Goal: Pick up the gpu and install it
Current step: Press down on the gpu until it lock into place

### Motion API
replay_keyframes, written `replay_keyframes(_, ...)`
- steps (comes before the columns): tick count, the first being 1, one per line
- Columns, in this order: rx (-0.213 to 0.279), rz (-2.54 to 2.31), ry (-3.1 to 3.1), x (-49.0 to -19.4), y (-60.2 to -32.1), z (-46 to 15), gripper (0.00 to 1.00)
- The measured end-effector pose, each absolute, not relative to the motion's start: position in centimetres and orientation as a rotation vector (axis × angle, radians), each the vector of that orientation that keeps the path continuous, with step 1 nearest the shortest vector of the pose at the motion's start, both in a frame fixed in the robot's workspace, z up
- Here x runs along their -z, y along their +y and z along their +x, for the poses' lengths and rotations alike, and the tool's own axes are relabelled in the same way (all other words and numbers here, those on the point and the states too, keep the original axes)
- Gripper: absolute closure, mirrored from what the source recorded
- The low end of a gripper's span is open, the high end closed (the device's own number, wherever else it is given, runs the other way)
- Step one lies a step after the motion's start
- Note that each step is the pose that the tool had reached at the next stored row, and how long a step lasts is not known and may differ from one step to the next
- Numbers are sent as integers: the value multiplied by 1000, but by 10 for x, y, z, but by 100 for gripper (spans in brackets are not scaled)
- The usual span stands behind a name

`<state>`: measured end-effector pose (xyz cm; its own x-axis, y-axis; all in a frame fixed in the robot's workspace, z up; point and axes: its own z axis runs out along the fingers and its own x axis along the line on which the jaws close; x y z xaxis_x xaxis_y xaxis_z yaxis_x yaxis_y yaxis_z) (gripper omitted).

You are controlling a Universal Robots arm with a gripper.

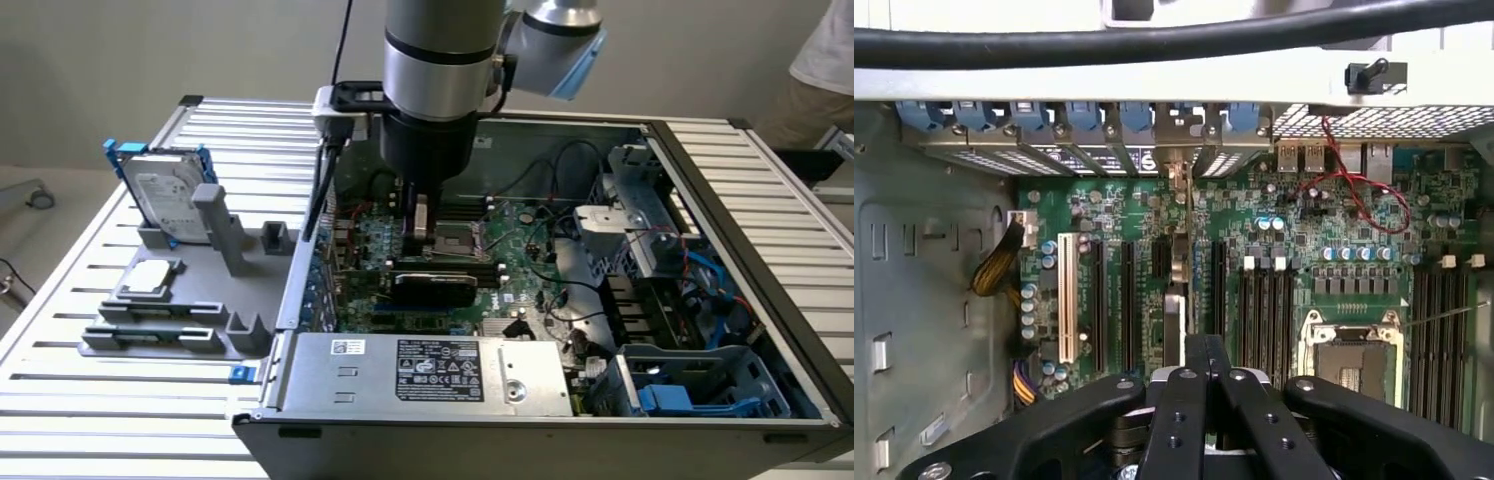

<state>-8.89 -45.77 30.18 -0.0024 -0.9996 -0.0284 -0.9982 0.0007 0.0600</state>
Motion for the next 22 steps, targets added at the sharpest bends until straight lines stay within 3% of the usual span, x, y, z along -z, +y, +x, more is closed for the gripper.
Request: replay_keyframes(22, 97, 2208, -2202, -273, -456, -89, 89)
